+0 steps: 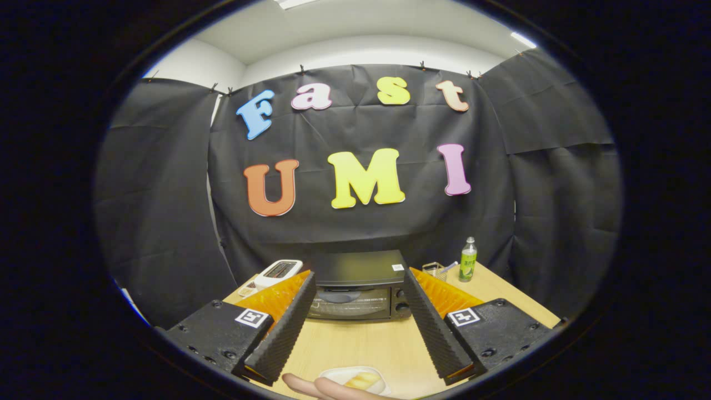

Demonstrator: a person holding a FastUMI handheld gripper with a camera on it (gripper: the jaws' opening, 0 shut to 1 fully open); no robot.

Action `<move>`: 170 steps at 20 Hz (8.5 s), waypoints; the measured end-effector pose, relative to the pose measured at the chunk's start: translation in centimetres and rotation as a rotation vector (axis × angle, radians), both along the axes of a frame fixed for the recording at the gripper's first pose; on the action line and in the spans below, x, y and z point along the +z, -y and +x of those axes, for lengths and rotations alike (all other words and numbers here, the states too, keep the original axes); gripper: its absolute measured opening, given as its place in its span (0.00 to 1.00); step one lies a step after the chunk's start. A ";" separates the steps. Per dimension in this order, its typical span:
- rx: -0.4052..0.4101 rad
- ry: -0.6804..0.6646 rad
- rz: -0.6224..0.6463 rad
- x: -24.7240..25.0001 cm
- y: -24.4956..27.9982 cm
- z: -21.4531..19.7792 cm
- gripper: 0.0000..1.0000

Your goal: Open the toaster oven, put the food inside, and close the toaster oven door.

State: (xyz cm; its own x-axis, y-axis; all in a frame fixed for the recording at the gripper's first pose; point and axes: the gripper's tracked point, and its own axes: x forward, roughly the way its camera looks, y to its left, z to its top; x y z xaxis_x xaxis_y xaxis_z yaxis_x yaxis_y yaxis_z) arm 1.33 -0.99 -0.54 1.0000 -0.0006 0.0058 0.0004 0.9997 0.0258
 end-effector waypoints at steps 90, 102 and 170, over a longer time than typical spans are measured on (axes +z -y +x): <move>-0.094 -0.310 -0.131 -25.6 -1.0 -0.4 1.00; -0.172 -0.549 -0.002 -34.6 0.2 -0.5 1.00; 0.149 -0.206 0.416 -19.9 -3.2 29.0 0.99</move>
State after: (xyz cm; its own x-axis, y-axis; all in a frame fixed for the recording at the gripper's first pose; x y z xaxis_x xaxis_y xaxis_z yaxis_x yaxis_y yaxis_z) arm 30.37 2.26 -20.41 0.9697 0.1826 -0.1624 -0.0952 0.8943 0.4373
